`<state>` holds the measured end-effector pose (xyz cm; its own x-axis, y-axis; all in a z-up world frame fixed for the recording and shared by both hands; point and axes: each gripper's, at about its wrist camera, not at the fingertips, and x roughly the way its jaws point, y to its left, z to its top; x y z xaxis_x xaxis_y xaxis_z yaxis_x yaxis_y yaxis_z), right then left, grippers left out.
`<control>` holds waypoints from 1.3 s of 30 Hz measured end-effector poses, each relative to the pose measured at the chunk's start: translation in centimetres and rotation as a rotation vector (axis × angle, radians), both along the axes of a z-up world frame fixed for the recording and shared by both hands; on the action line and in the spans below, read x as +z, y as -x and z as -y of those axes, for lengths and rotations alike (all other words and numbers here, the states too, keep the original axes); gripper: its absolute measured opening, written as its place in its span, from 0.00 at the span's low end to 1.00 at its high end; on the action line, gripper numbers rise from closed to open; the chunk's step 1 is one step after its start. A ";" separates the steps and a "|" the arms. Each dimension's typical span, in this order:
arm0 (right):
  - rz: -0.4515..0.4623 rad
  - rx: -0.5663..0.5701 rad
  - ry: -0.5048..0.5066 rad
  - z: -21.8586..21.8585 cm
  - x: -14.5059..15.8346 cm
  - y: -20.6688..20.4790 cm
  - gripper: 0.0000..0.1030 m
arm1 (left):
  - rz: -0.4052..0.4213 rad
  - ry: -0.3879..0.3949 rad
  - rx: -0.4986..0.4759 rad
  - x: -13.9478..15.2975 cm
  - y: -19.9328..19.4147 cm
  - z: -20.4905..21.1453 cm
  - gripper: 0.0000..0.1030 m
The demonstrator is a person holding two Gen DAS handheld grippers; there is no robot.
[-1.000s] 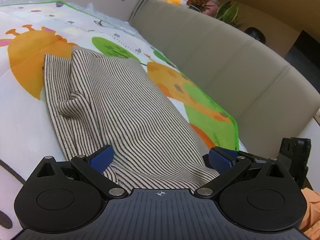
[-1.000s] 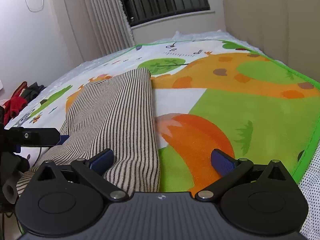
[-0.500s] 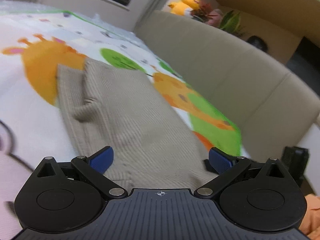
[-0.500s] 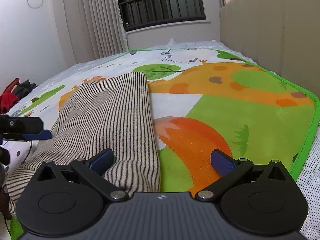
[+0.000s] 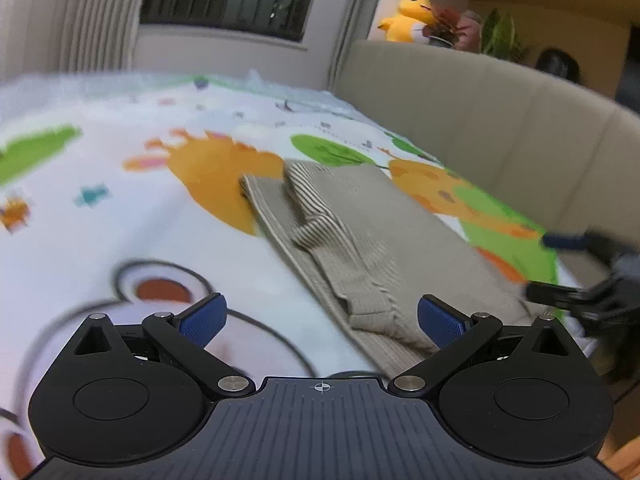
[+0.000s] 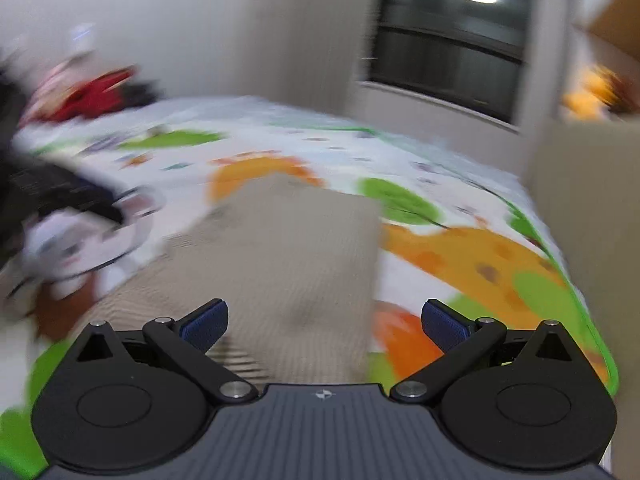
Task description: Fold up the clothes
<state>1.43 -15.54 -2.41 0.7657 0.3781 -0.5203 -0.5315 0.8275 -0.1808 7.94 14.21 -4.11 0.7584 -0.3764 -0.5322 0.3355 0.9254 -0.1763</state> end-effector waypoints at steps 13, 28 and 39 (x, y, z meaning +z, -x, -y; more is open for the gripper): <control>0.069 0.319 0.356 -7.7 -5.1 2.7 1.00 | -0.026 -0.056 -0.006 -0.2 -0.1 0.2 1.00; -0.201 0.166 0.025 -5.4 -1.7 -1.6 0.73 | -0.024 -0.064 -0.031 -0.4 -0.3 0.4 1.00; -0.469 0.057 -0.411 0.7 -1.8 -5.9 0.65 | 0.219 -0.441 -0.436 -0.8 3.9 6.6 1.00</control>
